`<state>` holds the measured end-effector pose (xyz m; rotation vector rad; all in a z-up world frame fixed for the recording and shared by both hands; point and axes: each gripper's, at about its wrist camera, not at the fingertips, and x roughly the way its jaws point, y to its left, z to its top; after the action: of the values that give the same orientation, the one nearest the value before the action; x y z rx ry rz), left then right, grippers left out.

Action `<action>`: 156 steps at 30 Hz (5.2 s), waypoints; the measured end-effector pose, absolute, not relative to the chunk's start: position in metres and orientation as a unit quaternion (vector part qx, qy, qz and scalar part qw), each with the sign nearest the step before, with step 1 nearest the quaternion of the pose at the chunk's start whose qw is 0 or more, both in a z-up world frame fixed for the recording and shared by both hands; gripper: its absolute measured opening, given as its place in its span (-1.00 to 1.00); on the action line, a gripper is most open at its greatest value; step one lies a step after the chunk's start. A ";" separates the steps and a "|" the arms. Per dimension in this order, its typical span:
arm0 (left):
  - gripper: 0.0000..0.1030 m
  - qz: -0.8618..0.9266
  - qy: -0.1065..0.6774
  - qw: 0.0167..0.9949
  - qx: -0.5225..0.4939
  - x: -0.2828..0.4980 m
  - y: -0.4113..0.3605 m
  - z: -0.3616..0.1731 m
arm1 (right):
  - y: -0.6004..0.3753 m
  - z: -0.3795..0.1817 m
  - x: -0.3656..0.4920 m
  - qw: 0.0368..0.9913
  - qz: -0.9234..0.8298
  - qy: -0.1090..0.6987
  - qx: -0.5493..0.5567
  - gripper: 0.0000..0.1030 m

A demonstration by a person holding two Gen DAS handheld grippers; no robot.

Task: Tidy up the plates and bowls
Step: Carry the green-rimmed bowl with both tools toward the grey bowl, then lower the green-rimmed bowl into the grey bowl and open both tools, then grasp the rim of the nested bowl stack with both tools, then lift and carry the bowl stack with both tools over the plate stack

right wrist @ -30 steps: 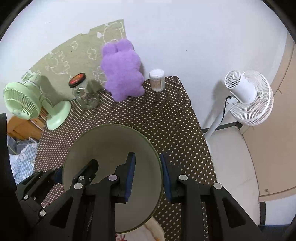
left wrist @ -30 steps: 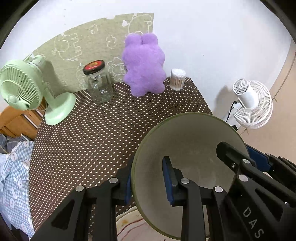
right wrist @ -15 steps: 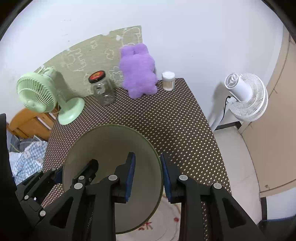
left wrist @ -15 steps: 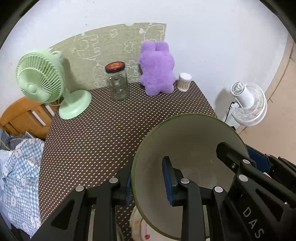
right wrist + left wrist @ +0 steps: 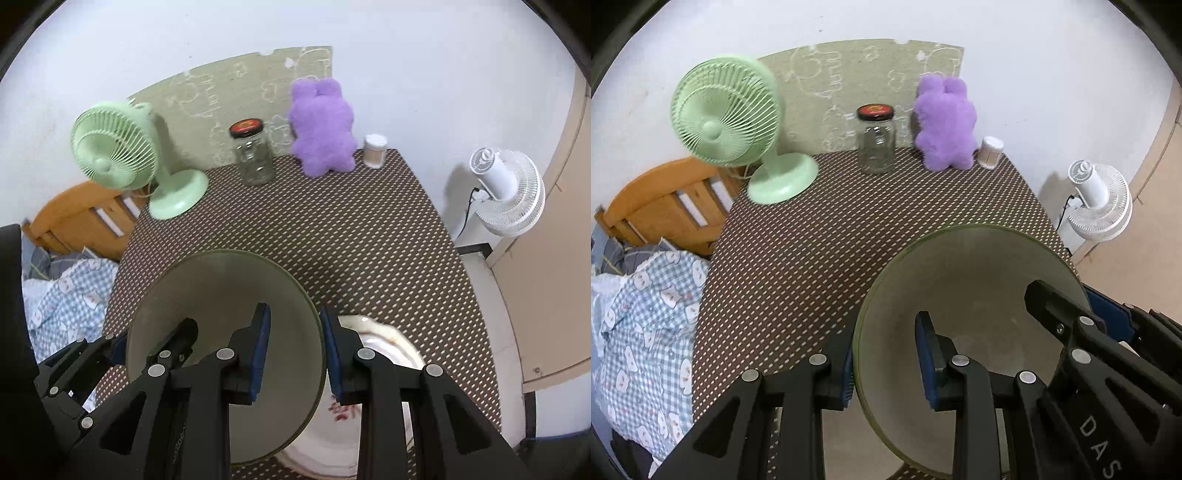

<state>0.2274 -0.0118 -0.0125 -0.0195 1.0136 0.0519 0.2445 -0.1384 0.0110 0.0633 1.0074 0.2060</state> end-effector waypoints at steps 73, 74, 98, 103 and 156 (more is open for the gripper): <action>-0.02 0.001 0.560 0.826 -0.059 0.190 0.081 -0.098 | -0.054 -0.068 0.199 0.828 0.124 0.546 0.029 -0.31; 0.14 -0.002 0.560 0.826 -0.058 0.189 0.080 -0.097 | -0.054 -0.066 0.198 0.831 0.132 0.539 0.025 -0.24; 0.53 -0.006 0.571 0.816 -0.087 0.197 0.080 -0.122 | -0.070 -0.112 0.217 0.797 0.172 0.572 0.089 0.30; 0.47 0.006 0.578 0.812 -0.084 0.202 0.077 -0.128 | -0.067 -0.124 0.221 0.780 0.189 0.587 0.105 0.09; 0.07 -0.028 0.565 0.823 -0.057 0.150 0.043 -0.086 | -0.074 -0.078 0.179 0.793 0.161 0.586 0.043 -0.14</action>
<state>0.1498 0.0427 -0.0856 -0.1206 1.2011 -0.0597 0.1792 -0.0742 -0.0783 0.0918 1.2605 0.3470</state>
